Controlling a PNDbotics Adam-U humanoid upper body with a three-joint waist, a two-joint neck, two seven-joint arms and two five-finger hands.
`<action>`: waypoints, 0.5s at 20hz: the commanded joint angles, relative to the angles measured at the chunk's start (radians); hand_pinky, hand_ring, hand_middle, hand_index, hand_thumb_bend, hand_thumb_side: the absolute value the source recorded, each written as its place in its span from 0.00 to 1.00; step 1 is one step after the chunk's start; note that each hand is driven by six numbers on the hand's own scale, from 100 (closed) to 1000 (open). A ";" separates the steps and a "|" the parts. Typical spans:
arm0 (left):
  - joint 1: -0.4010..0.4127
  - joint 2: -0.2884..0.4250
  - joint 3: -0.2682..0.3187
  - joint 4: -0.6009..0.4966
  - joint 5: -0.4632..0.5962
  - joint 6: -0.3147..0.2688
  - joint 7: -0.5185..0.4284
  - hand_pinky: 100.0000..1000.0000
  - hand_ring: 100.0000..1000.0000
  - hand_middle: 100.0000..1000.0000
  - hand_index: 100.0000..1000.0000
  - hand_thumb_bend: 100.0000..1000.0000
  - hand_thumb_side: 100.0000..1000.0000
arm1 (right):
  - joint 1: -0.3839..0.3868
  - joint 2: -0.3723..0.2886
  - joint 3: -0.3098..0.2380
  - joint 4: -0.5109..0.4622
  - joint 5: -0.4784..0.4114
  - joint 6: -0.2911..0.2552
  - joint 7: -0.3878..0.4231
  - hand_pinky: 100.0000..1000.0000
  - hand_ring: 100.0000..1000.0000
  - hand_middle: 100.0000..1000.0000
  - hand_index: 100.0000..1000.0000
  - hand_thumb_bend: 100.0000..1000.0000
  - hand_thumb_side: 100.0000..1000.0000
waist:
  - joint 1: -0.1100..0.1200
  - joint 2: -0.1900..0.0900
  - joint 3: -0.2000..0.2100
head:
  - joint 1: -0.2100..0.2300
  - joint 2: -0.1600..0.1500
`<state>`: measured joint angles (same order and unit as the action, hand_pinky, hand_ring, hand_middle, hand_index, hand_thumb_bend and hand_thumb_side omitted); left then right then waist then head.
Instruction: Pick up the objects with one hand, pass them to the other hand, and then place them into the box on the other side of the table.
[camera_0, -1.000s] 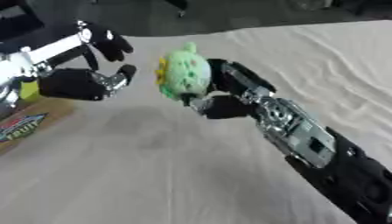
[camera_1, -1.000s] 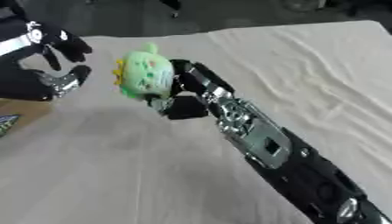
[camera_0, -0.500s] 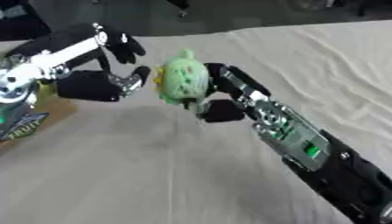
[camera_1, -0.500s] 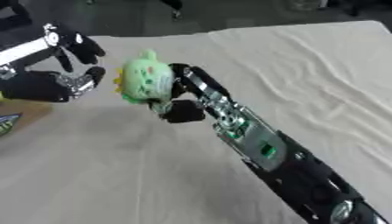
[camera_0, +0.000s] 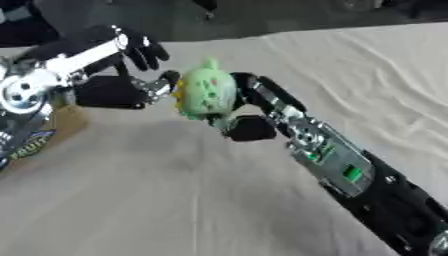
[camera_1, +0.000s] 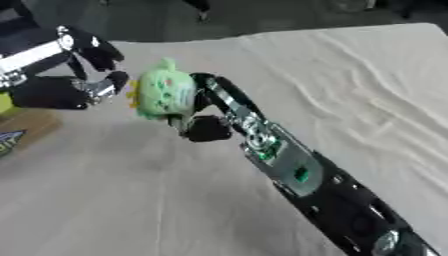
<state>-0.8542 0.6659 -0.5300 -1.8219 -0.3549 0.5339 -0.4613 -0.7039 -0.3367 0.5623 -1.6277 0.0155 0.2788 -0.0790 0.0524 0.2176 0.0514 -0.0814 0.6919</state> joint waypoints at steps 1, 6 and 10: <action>-0.021 0.004 0.000 0.014 -0.015 0.027 -0.021 0.63 0.73 0.66 0.81 0.23 0.72 | -0.020 -0.001 -0.003 -0.028 0.023 -0.006 0.003 0.64 0.48 0.42 0.51 0.00 0.00 | 0.001 -0.016 0.001 | 0.001 0.000; -0.025 -0.006 -0.003 0.034 0.015 0.047 -0.047 0.64 0.74 0.66 0.81 0.27 0.71 | -0.021 -0.001 -0.005 -0.034 0.025 -0.006 -0.004 0.64 0.48 0.41 0.51 0.00 0.00 | 0.001 -0.017 0.001 | 0.003 0.002; -0.027 -0.019 -0.009 0.058 0.021 0.054 -0.053 0.64 0.74 0.66 0.81 0.27 0.73 | -0.023 -0.001 -0.004 -0.042 0.025 -0.007 -0.007 0.64 0.48 0.41 0.50 0.00 0.00 | 0.000 -0.017 0.000 | 0.005 0.002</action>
<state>-0.8622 0.6386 -0.5409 -1.7646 -0.3409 0.5824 -0.5086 -0.7051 -0.3367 0.5623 -1.6429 0.0361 0.2741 -0.0816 0.0530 0.2176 0.0507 -0.0800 0.6924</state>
